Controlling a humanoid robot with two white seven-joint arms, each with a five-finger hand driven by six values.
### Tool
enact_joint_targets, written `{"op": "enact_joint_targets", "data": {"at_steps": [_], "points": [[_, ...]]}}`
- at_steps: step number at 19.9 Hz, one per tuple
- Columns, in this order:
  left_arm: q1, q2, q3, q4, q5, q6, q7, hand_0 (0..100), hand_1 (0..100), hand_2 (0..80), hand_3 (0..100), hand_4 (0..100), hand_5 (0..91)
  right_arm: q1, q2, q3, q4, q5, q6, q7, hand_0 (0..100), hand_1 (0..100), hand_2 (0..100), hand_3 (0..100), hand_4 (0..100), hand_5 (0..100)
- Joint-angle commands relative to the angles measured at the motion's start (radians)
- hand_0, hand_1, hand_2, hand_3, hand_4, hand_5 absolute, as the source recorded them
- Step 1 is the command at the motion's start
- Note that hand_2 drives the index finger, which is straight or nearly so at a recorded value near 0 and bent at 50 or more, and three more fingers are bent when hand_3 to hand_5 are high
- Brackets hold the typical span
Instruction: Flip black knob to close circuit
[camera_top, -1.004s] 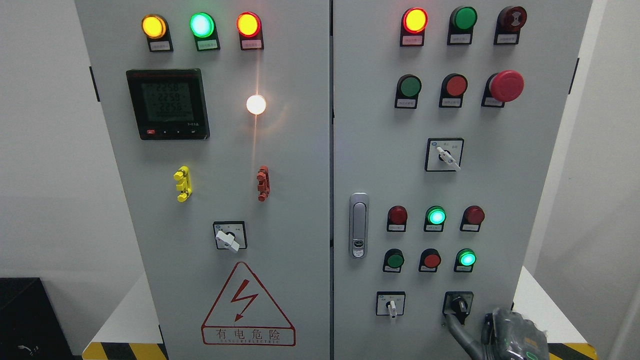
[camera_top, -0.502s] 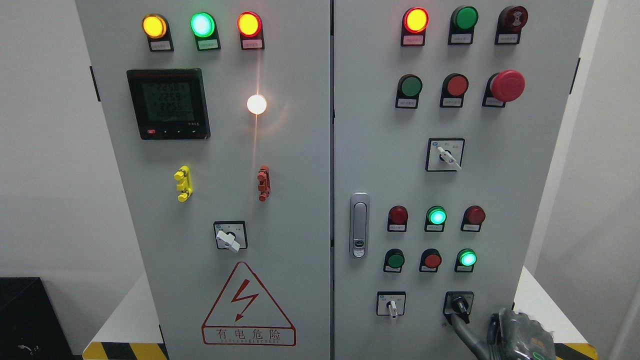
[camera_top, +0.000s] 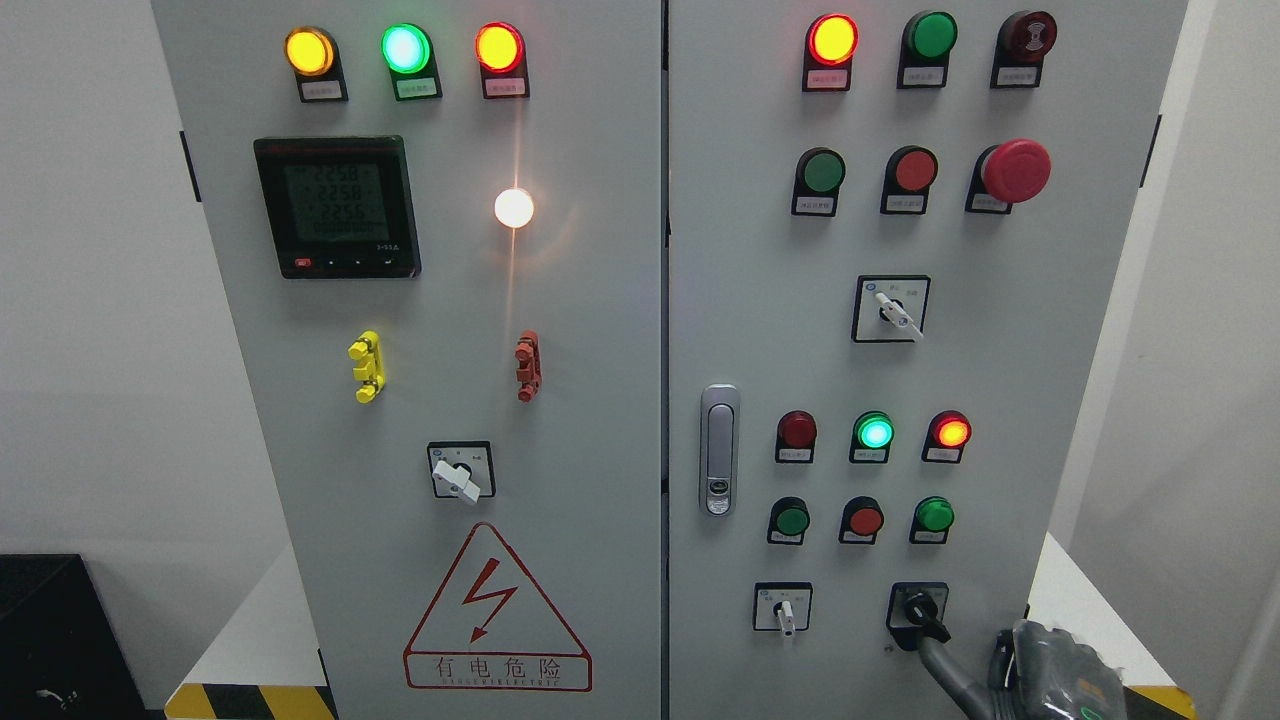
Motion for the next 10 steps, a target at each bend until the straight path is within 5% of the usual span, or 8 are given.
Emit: {"op": "enact_joint_targets", "data": {"at_steps": [1, 10], "points": [[0.022, 0.000, 0.000, -0.023, 0.000, -0.001, 0.000, 12, 56, 0.0, 0, 0, 0.0, -0.006, 0.000, -0.016, 0.002, -0.004, -0.005, -0.005, 0, 6, 87, 100, 89, 95], [0.022, -0.001, 0.000, -0.023, 0.000, -0.001, 0.000, 12, 56, 0.0, 0, 0, 0.0, -0.006, 0.002, -0.010, -0.002, -0.008, -0.005, -0.005, 0, 6, 87, 100, 89, 95]]}}
